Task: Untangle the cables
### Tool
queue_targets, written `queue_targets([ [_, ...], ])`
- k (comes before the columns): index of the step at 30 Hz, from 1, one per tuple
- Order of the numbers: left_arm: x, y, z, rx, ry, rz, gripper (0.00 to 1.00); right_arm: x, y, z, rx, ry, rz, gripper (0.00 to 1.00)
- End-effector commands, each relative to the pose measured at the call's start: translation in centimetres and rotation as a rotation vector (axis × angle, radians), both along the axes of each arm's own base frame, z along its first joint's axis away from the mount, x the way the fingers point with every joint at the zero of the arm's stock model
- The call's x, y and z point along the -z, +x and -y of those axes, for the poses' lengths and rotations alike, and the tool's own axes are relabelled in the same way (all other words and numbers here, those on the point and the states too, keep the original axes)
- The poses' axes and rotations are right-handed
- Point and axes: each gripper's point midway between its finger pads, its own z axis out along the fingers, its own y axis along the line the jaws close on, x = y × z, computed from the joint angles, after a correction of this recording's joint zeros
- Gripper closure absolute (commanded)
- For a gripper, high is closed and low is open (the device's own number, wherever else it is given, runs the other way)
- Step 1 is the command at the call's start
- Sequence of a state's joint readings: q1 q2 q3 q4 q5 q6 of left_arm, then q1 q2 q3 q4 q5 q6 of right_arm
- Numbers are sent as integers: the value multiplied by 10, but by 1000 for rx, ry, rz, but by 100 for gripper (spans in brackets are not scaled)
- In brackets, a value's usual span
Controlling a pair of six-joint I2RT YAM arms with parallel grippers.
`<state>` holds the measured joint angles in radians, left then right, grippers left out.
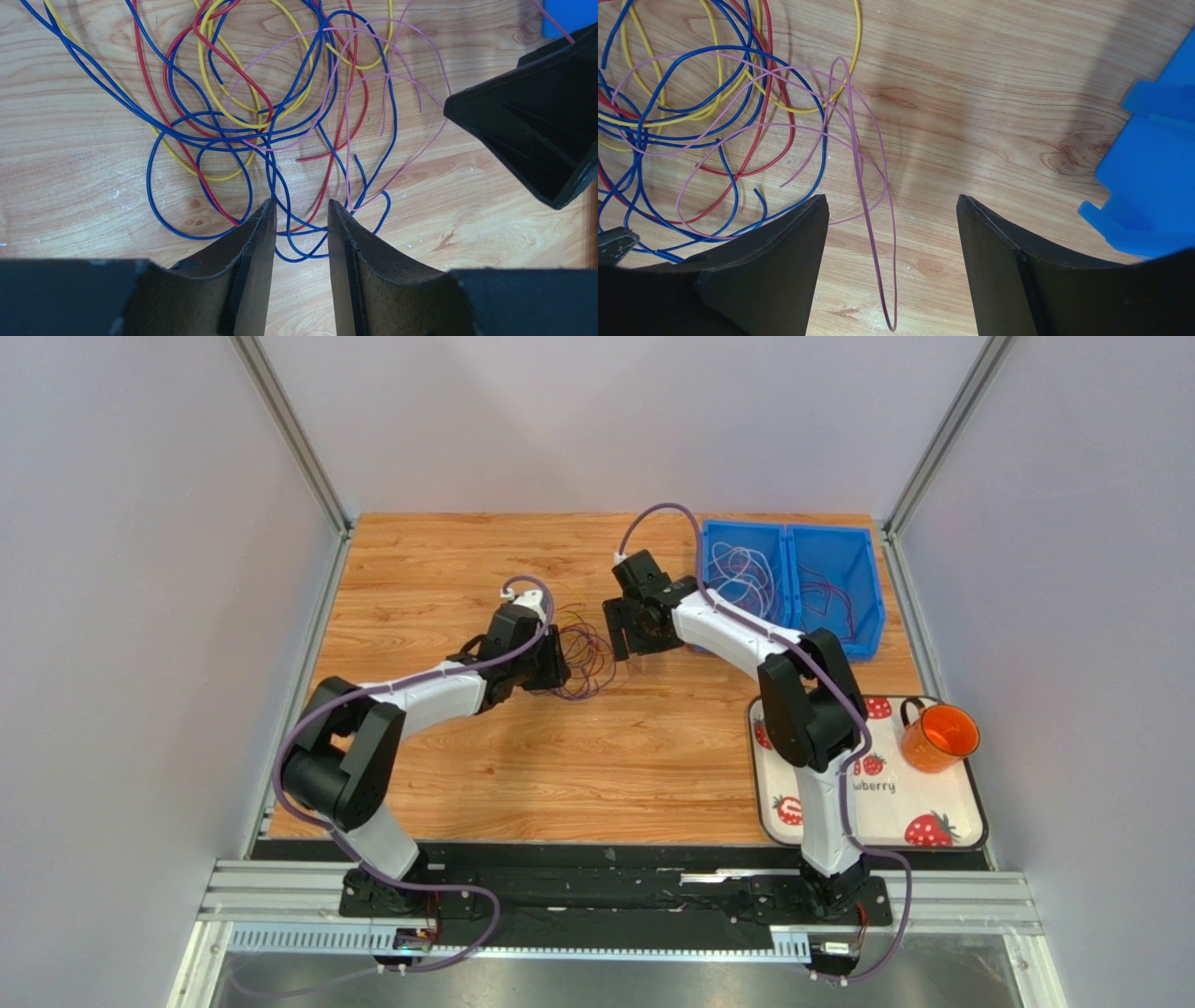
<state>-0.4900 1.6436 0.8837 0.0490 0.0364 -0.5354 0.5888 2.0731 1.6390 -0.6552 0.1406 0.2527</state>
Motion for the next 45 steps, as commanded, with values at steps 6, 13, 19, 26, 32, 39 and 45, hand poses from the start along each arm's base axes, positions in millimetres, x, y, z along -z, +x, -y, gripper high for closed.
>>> queue_targets([
  [6, -8, 15, 6, -4, -12, 26, 61, 5, 9, -19, -47, -31, 34, 35],
  [13, -6, 16, 6, -6, -3, 15, 63, 14, 9, -21, -53, -73, 36, 46],
  [19, -5, 16, 6, -7, -1, 12, 64, 22, 9, -23, -55, -92, 30, 56],
  [26, -5, 17, 6, -6, -3, 13, 64, 33, 8, -20, -51, -118, 16, 66],
  [32, -4, 17, 5, -8, 1, 12, 65, 36, 8, -21, -50, -123, 13, 79],
  [39, -4, 17, 6, -9, 2, 7, 66, 7, 12, -17, -53, -136, 53, 100],
  [45, -2, 20, 7, -18, 3, 4, 69, -42, 9, -12, -59, -110, 109, 100],
])
